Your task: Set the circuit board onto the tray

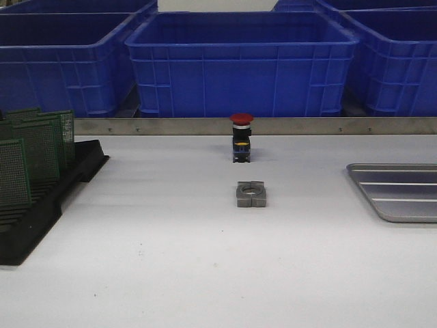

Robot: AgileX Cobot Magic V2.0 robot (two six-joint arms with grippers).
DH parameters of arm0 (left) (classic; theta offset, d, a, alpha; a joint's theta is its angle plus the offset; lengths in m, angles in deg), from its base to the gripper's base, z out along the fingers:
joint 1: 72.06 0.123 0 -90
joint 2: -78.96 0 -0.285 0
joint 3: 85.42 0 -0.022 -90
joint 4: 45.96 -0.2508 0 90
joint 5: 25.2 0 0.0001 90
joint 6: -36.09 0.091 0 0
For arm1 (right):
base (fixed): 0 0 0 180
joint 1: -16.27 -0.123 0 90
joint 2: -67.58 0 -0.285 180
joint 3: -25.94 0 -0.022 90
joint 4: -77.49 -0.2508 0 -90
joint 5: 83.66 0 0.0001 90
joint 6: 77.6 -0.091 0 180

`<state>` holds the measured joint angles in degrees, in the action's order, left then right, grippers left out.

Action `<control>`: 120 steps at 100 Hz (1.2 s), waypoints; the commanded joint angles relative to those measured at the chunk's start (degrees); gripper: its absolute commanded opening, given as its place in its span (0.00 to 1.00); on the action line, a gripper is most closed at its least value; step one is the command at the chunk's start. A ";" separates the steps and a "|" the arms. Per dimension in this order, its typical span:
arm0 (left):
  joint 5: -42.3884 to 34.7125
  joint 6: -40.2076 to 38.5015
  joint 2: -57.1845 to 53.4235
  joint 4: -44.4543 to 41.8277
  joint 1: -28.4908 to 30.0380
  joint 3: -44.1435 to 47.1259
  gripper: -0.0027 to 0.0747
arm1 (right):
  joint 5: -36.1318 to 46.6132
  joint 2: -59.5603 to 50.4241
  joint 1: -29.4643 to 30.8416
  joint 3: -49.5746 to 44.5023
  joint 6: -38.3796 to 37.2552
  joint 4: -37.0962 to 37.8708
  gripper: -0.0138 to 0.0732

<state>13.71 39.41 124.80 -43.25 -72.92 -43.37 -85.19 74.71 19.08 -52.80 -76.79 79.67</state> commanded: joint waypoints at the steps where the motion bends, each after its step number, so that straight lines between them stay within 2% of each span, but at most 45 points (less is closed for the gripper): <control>1: -2.90 7.20 5.27 3.62 -0.29 -5.02 0.44 | 4.22 -1.42 0.11 0.67 0.09 0.58 0.03; 5: -2.81 10.75 7.75 4.94 -0.29 -6.57 0.52 | 4.22 -1.42 0.11 0.67 0.09 0.58 0.03; 11: -1.90 20.02 11.10 6.84 -0.29 -8.77 0.56 | 4.22 -1.42 0.11 0.67 0.09 0.58 0.03; 14: -1.61 23.39 12.72 7.67 -0.29 -9.58 0.56 | 4.22 -1.42 0.11 0.67 0.09 0.58 0.03; 24: 1.64 44.82 18.21 14.40 -0.29 -12.48 0.55 | 4.22 -1.42 0.11 0.67 0.09 0.58 0.03; 38: 7.81 69.37 26.12 24.42 -0.29 -16.99 0.55 | 4.22 -1.42 0.11 0.67 0.09 0.58 0.03; 50: 9.37 81.14 32.78 24.81 -0.29 -21.09 0.55 | 4.22 -1.42 0.11 0.67 0.09 0.58 0.03; 62: 10.08 86.03 39.23 21.49 -0.29 -25.26 0.55 | 4.22 -1.42 0.11 0.67 0.09 0.58 0.03; 88: 13.60 86.49 50.93 20.47 -0.29 -34.93 0.55 | 4.22 -1.42 0.11 0.67 0.09 0.58 0.03; 101: 20.06 87.20 56.52 20.47 -0.29 -39.07 0.55 | 4.22 -1.42 0.11 0.67 0.09 0.58 0.03; 120: 22.80 87.20 61.91 20.18 -0.29 -42.58 0.55 | 4.22 -1.42 0.11 0.67 0.09 0.58 0.03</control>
<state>34.55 126.48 187.72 -24.68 -72.92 -83.24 -85.19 74.71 19.08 -52.80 -76.79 79.67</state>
